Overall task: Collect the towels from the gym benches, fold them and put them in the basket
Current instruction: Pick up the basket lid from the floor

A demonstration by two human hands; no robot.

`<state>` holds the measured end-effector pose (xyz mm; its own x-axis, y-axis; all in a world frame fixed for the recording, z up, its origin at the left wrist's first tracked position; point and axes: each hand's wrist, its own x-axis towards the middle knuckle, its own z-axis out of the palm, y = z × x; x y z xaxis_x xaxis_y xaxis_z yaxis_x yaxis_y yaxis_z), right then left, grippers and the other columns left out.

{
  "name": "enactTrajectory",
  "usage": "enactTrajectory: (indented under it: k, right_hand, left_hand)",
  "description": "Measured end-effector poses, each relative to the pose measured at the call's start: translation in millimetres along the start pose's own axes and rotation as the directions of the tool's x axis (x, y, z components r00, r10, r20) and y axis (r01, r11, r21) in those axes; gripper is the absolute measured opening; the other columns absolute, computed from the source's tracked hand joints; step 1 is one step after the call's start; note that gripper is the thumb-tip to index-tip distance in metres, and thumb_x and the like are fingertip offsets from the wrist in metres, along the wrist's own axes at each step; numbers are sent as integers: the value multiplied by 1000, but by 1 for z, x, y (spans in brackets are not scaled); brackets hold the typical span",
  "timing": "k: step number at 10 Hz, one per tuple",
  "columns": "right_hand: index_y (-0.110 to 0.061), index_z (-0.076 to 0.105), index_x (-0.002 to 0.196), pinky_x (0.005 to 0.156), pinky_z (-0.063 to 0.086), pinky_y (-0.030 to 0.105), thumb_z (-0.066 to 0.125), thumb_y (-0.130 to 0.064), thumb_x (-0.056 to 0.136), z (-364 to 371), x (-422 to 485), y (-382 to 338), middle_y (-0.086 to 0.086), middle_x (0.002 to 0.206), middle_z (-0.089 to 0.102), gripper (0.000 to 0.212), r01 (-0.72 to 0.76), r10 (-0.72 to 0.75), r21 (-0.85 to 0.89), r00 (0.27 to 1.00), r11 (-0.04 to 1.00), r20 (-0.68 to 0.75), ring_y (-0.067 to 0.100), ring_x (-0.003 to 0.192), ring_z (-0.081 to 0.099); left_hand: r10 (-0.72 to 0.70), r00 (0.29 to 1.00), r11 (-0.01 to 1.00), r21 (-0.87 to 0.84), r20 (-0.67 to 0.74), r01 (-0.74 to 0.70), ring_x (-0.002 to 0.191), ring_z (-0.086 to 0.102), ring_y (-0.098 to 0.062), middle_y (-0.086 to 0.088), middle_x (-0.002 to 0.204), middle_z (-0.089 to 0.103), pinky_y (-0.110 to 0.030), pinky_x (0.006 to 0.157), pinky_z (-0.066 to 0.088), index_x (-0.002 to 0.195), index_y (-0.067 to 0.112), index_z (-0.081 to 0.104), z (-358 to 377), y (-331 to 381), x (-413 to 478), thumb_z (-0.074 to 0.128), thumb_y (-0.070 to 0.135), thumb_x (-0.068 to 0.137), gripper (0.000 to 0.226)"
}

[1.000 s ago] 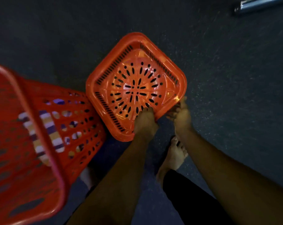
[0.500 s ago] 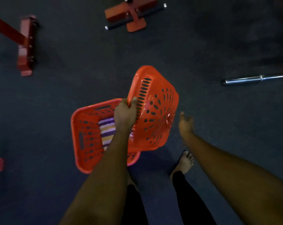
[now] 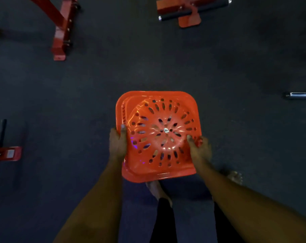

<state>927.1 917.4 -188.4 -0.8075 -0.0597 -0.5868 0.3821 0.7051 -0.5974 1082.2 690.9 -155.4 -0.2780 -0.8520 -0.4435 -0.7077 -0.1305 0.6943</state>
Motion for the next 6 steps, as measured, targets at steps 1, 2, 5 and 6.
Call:
enactTrajectory:
  k: [1, 2, 5, 6]
  right_hand:
    - [-20, 46, 135, 101, 37, 61, 64, -67, 76, 26, -9, -4, 11, 142, 43, 78, 33, -45, -156, 996, 987, -74, 36, 131, 39]
    - [-21, 38, 140, 97, 36, 63, 57, -71, 79, 47, -15, -5, 9, 147, 40, 81, 5, -47, -295, 989, 955, -137, 35, 133, 37]
    - [-18, 27, 146, 102, 38, 63, 47, -71, 85, 35, -4, -12, 12, 151, 35, 83, 58, -35, -457, 998, 887, 58, 40, 134, 38]
    - [-20, 32, 146, 103, 43, 56, 59, -67, 80, 19, 4, -36, 14, 146, 45, 85, -14, 92, -434, 983, 901, 160, 41, 129, 48]
  left_hand:
    - [-10, 997, 999, 50, 77, 6, 112, 60, -24, -5, 118, 64, -51, 103, 44, 117, 22, 59, 5, -60, 33, 32, 82, 84, 73]
    - [-68, 971, 995, 81, 230, 50, 117, 60, -25, -5, 124, 63, -56, 104, 43, 122, 34, 60, 14, -95, 53, 43, 84, 78, 69]
    - [-215, 926, 943, 314, 309, 114, 141, 26, -46, -22, 154, 23, -60, 114, 25, 154, 30, 5, 10, -67, 39, 55, 76, 75, 105]
    - [-210, 926, 912, 403, 314, 70, 137, 32, -47, -27, 149, 29, -58, 111, 30, 154, 21, 12, 0, -42, 41, 54, 66, 85, 93]
